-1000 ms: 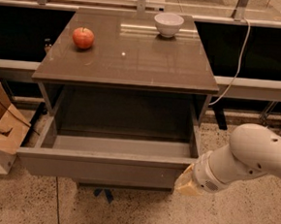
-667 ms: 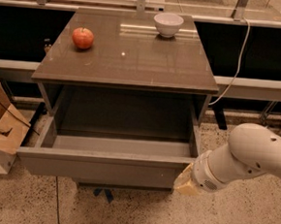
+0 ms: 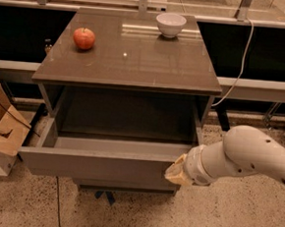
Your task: Close top drawer
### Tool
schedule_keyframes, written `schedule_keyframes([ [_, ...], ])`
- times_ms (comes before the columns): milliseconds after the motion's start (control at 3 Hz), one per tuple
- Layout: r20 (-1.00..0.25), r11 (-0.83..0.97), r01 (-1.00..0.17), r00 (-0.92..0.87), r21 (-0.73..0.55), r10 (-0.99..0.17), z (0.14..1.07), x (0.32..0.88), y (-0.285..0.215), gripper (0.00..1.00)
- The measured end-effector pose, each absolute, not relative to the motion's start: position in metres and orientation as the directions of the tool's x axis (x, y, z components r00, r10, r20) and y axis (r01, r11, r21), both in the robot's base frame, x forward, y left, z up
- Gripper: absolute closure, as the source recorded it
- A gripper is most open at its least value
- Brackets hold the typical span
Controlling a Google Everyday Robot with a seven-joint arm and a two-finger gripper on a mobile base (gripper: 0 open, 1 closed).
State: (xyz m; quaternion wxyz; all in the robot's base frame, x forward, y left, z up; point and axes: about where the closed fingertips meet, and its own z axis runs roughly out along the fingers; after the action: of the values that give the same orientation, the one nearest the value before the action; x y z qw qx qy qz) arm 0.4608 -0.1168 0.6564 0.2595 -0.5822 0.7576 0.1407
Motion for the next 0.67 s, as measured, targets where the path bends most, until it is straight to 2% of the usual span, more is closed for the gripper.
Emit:
schedule_keyframes([
  [333, -0.566, 0.279, -0.955, -0.174, -0.104, -0.805, 0.656, 0.468, -0.114, 1.00],
  [667, -0.608, 0.277, -0.949, -0.132, -0.152, -0.783, 0.658, 0.506, -0.103, 1.00],
])
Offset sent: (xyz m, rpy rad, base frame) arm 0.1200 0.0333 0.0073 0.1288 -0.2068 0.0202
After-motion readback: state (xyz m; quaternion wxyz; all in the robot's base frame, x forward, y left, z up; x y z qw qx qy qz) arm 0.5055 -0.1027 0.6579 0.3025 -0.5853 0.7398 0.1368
